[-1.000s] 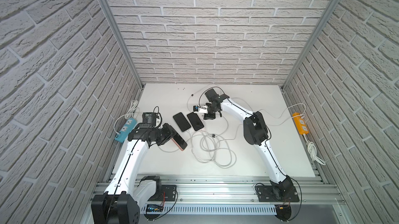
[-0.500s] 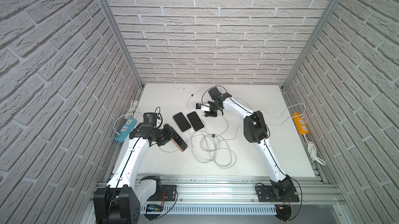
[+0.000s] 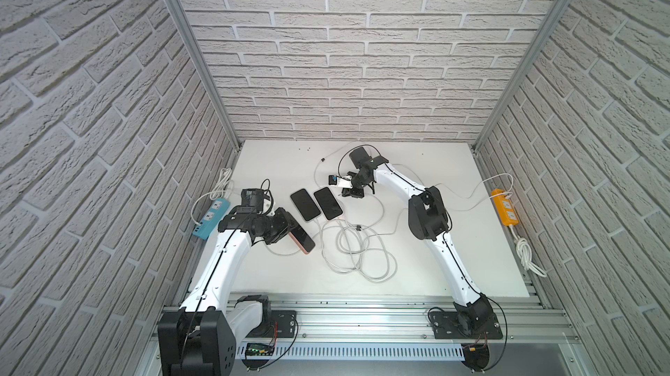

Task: Plug the charging cable into the phone
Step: Pick up the charging cable from the center of the board.

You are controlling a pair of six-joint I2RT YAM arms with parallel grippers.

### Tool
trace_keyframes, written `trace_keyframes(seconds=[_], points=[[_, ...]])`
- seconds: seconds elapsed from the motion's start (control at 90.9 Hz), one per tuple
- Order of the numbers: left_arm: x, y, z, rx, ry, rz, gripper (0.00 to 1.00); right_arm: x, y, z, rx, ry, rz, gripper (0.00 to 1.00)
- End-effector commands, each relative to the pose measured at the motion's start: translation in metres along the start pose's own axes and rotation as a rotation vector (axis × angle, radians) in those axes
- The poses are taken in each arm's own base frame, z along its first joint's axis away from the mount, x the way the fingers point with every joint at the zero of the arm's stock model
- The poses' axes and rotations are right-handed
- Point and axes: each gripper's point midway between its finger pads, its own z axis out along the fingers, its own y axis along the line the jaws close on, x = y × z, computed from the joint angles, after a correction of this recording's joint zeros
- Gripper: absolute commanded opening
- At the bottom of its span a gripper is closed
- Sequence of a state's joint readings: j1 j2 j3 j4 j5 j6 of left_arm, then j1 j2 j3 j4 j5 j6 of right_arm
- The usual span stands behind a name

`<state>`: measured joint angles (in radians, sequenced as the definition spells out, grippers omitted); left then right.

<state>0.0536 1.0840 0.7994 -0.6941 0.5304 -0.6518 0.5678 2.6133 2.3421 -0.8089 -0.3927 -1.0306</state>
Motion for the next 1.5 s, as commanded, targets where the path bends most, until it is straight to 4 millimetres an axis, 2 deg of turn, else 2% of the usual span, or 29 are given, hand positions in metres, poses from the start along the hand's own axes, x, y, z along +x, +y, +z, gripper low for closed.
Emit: trace_keyframes(seconds=[0.0,0.198,0.396,0.506,0.671,0.715,0.814,0.88,0.946,1.045,1.133,1.254,1.386,1.485], points=[[-0.003,-0.006,0.0,0.045,-0.009,0.025,0.0,0.023,0.025,0.025,-0.094,0.063,0.015,0.15],[-0.001,-0.006,0.001,0.044,-0.005,0.024,0.0,0.02,0.024,0.024,-0.088,0.057,0.028,0.03],[-0.004,-0.009,-0.001,0.053,-0.015,0.028,0.0,-0.018,0.01,-0.003,-0.064,-0.052,0.2,0.03],[-0.007,-0.015,-0.004,0.071,-0.028,0.032,0.0,-0.043,0.001,-0.03,-0.034,-0.105,0.292,0.03],[-0.017,-0.031,-0.015,0.114,-0.077,0.067,0.0,-0.073,-0.02,-0.085,0.065,-0.165,0.478,0.03],[-0.021,-0.038,-0.02,0.134,-0.097,0.087,0.0,-0.081,-0.023,-0.104,0.084,-0.188,0.544,0.03],[-0.034,-0.067,-0.034,0.235,-0.15,0.165,0.0,-0.102,-0.015,-0.142,0.036,-0.277,0.685,0.03],[-0.045,-0.087,-0.047,0.298,-0.194,0.21,0.0,-0.115,-0.003,-0.164,-0.031,-0.335,0.78,0.03],[-0.057,-0.107,-0.059,0.347,-0.228,0.253,0.0,-0.128,0.018,-0.183,-0.138,-0.391,0.839,0.03],[-0.072,-0.125,-0.07,0.388,-0.251,0.282,0.0,-0.138,0.046,-0.208,-0.23,-0.481,0.912,0.03],[-0.082,-0.138,-0.076,0.45,-0.264,0.299,0.0,-0.14,0.072,-0.231,-0.27,-0.534,0.954,0.03],[-0.094,-0.145,-0.08,0.501,-0.292,0.297,0.0,-0.138,0.113,-0.244,-0.387,-0.584,1.004,0.03],[-0.092,-0.163,-0.091,0.616,-0.326,0.374,0.0,-0.131,0.153,-0.249,-0.481,-0.607,1.022,0.03],[-0.092,-0.168,-0.093,0.65,-0.325,0.396,0.0,-0.126,0.175,-0.249,-0.555,-0.621,1.026,0.03]])
